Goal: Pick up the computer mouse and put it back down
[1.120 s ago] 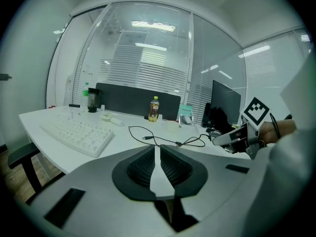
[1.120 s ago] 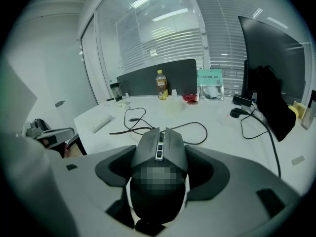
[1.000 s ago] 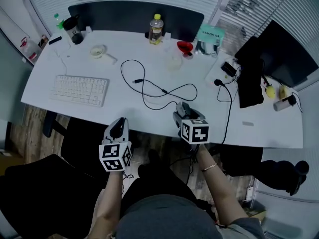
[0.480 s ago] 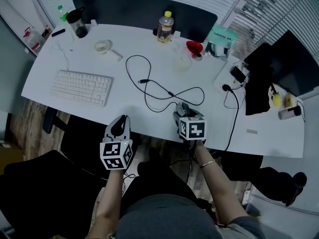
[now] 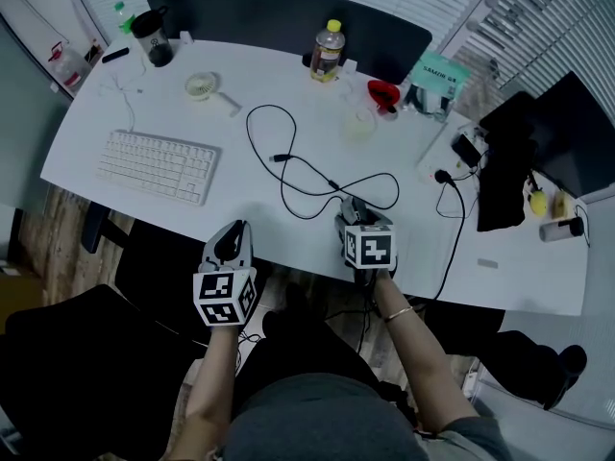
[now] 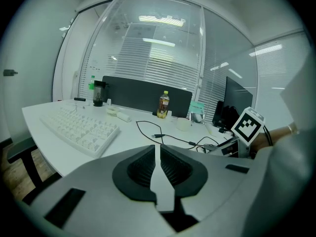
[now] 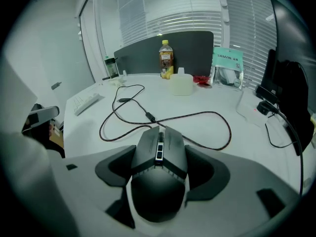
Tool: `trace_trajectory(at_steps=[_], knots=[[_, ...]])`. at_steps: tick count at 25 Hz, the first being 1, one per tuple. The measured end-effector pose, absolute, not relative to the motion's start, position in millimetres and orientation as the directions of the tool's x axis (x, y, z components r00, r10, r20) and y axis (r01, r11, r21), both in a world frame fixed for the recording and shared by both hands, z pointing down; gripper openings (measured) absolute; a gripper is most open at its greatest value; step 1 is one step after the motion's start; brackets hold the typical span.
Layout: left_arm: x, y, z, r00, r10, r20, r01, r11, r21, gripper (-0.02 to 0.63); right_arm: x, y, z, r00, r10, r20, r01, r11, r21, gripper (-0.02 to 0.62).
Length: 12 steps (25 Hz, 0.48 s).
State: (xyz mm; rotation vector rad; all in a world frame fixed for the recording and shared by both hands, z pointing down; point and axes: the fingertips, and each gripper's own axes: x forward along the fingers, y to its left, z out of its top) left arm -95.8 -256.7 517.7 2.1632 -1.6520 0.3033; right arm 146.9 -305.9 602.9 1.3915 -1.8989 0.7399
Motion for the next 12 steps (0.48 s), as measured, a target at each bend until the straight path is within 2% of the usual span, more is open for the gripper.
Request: trace_trajectory(at_steps=[12], knots=[[-98.6,-259.9,519.0,0.269,-0.871,0.41,-0.961,-0.213,0.178,0.038,143.9,-312.7,607.8,-0.205,-0.605,0.77,-0.959,0.28,-0.035,0.316]])
